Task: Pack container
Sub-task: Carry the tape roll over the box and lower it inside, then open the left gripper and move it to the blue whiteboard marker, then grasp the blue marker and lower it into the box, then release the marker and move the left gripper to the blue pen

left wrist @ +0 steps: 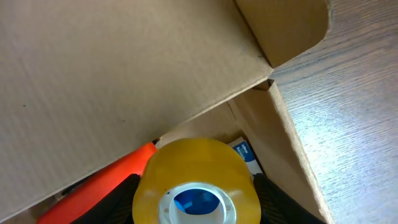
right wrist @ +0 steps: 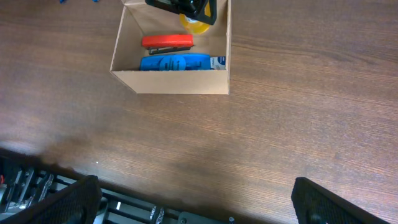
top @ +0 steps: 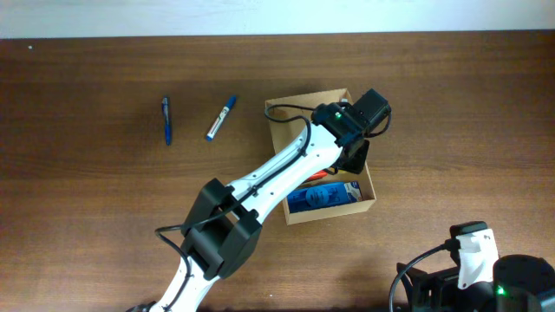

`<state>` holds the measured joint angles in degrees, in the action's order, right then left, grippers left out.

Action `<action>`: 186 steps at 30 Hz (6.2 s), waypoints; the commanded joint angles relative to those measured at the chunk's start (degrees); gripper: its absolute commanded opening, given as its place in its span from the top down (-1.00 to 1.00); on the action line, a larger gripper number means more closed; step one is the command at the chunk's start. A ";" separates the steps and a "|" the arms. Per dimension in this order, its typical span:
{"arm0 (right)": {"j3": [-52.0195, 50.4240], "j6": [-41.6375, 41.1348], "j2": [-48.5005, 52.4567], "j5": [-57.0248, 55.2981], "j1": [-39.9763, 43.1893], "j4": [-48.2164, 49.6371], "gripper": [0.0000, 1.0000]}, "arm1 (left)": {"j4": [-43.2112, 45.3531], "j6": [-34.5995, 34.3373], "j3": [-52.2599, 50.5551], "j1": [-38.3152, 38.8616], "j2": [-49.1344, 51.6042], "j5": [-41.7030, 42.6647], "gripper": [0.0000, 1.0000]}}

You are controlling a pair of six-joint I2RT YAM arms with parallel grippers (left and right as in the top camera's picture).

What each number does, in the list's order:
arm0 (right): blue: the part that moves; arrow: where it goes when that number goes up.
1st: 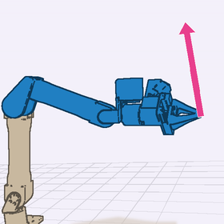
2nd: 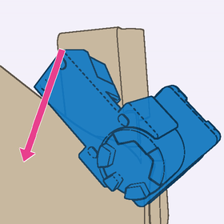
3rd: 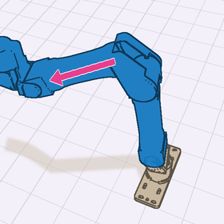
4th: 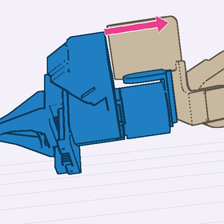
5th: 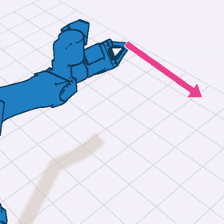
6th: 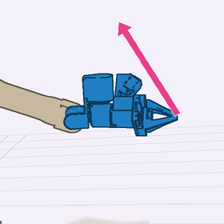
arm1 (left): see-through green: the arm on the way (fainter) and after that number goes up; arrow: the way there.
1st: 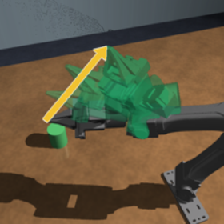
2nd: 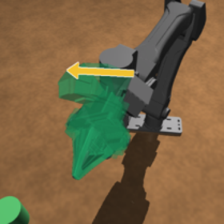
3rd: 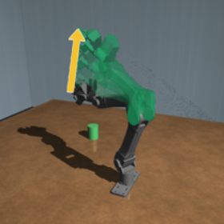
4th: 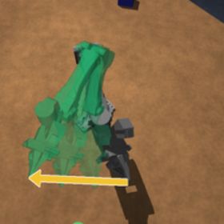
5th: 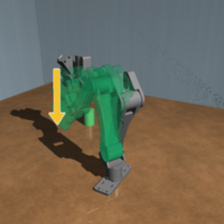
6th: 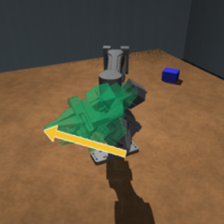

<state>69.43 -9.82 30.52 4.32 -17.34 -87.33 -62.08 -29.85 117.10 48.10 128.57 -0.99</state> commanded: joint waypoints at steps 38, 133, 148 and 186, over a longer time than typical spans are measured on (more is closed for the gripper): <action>0.61 0.61 -0.22 -0.50 0.11 0.15 -0.98 | -15.32 2.36 -0.26 -0.02 -13.90 -10.75 -0.63; 0.61 0.61 -0.22 -0.50 0.11 0.15 -0.98 | 10.93 53.99 -29.09 -0.70 -26.43 3.67 0.97; 0.61 0.61 -0.22 -0.50 0.11 0.15 -0.98 | 9.40 56.98 -29.11 -0.20 -19.28 7.69 0.97; 0.61 0.61 -0.22 -0.50 0.11 0.15 -0.98 | 15.02 22.12 -40.30 -46.95 -30.42 -4.07 -0.06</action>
<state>69.43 -9.82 30.52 4.32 -17.34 -87.31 -48.84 -4.58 77.54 2.00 95.33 -3.42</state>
